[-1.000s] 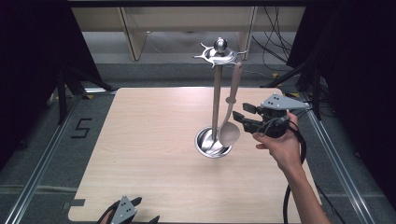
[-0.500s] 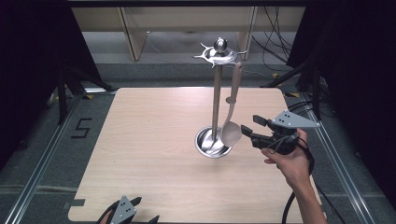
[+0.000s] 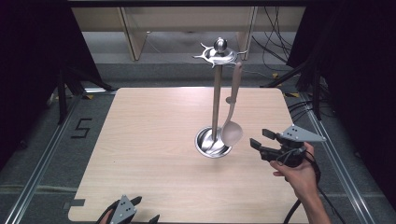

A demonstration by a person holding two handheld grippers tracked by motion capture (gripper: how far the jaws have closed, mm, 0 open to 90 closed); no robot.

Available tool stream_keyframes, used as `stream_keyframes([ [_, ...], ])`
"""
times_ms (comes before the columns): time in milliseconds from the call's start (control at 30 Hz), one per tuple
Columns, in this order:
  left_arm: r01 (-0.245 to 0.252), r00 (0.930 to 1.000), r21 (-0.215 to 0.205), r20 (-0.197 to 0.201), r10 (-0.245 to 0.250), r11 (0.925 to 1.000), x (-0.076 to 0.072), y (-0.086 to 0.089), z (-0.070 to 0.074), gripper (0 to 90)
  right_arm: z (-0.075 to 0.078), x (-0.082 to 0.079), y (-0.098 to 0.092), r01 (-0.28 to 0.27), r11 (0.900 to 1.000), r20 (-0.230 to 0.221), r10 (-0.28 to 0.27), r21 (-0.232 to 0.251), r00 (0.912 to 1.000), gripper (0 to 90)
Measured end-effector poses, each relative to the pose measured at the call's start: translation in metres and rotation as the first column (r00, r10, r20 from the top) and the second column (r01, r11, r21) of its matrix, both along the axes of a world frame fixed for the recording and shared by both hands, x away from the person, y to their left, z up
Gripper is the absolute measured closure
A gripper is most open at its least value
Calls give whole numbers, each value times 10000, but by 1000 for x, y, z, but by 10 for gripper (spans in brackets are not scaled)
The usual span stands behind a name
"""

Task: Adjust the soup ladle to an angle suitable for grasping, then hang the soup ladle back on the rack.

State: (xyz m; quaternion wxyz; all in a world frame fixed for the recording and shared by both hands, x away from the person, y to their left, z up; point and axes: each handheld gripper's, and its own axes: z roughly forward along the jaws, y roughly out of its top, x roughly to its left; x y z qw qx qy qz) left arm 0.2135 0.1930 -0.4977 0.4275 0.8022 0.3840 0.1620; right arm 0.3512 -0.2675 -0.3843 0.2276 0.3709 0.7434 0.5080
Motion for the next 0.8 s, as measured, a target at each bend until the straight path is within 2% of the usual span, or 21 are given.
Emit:
stream_keyframes([
  [67, -144, 9998, -149, -126, 142, 9998, -1, -1, -1, 151, -3, 0, -1, 7, 10000, 29, -7, 2, 10000, 389],
  [100, -139, 9998, -249, -120, 136, 9996, 0, -2, -2, 151, -5, -1, -3, 18, 10000, -154, -19, -56, 9999, 388],
  [133, -103, 9999, 86, -126, 104, 9999, 1, 0, -2, 151, -8, -2, -5, 27, 10000, -261, -29, -68, 9997, 387],
  [167, -117, 9998, 93, -139, 118, 9999, 1, 0, -2, 151, -10, -2, -7, 94, 9999, -221, -95, -50, 9997, 385],
  [200, -104, 9998, 56, -141, 105, 9999, 0, 0, -2, 151, -11, -2, -8, 128, 9999, -291, -129, -21, 9995, 383],
  [233, -156, 9998, -231, -128, 153, 9996, -1, -2, -2, 151, -12, -2, -11, 172, 9999, -268, -172, 6, 9995, 382],
  [267, -40, 10000, -213, -32, 39, 9998, 0, -1, -2, 151, -14, -3, -15, 175, 9998, -312, -173, 47, 9994, 379],
  [400, -104, 9999, 35, -115, 105, 9999, 1, -1, -2, 151, -16, -6, -18, 235, 9997, -459, -230, 98, 9987, 378],
  [433, -112, 9999, -2, -100, 112, 9999, 0, -1, -1, 151, -17, -7, -18, 231, 9997, -513, -224, 126, 9984, 376],
  [467, -129, 9999, -143, -106, 128, 9998, -1, -1, -1, 151, -19, -6, -20, 206, 9998, -283, -207, -69, 9994, 380],
  [533, -113, 9998, -192, -136, 111, 9998, -1, -1, -1, 151, -21, -11, -21, 278, 9996, -728, -284, -91, 9969, 388],
  [567, -155, 9998, -248, -96, 153, 9996, -1, -1, -1, 151, -24, -10, -20, 251, 9997, -497, -252, -40, 9984, 387],
  [600, -153, 9999, -205, -53, 152, 9997, -1, 0, -1, 151, -24, -12, -21, 207, 9997, -673, -213, -92, 9975, 385],
  [667, -36, 10000, -137, 38, 36, 9999, -1, 0, -1, 151, -27, -12, -20, 193, 9998, -715, -196, -44, 9972, 381],
  [767, -79, 9999, -114, -70, 79, 9999, -2, -2, -2, 151, -31, -12, -22, 242, 9996, -636, -250, -135, 9977, 377],
  [800, -45, 10000, -114, -33, 44, 9999, -2, -3, -2, 151, -31, -14, -23, 266, 9996, -813, -270, -60, 9963, 375],
])
